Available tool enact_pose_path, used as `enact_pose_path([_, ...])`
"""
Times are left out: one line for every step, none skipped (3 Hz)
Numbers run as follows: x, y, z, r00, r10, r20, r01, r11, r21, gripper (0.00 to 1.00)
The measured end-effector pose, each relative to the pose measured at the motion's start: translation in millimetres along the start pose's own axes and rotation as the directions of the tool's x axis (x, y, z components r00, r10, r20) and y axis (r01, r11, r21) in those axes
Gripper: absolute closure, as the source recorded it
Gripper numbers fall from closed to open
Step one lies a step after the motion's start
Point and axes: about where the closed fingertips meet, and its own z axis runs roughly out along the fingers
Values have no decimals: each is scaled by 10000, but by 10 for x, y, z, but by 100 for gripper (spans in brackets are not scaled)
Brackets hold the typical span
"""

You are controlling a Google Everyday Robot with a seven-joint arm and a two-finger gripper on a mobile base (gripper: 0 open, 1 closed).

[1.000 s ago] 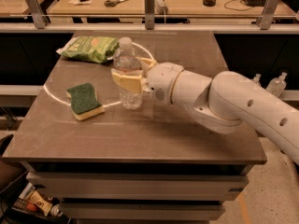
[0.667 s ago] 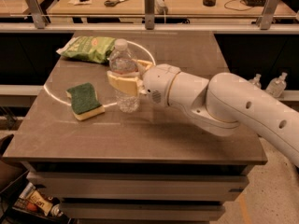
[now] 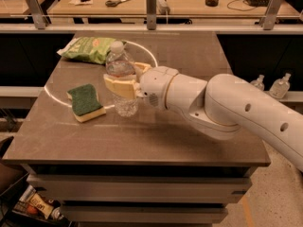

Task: Move water bottle near sponge

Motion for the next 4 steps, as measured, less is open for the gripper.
enact_pose_path([-7,17,12,10000,-15,-1,15,10000,-32,59])
enact_pose_path([-14,35,24,10000,-31,0,31,10000,-64,36])
enact_pose_path([-22,51,36,10000,-46,0,46,9999,-95,13])
enact_pose_path([-28,68,48,10000,-61,1,61,9999,-126,0])
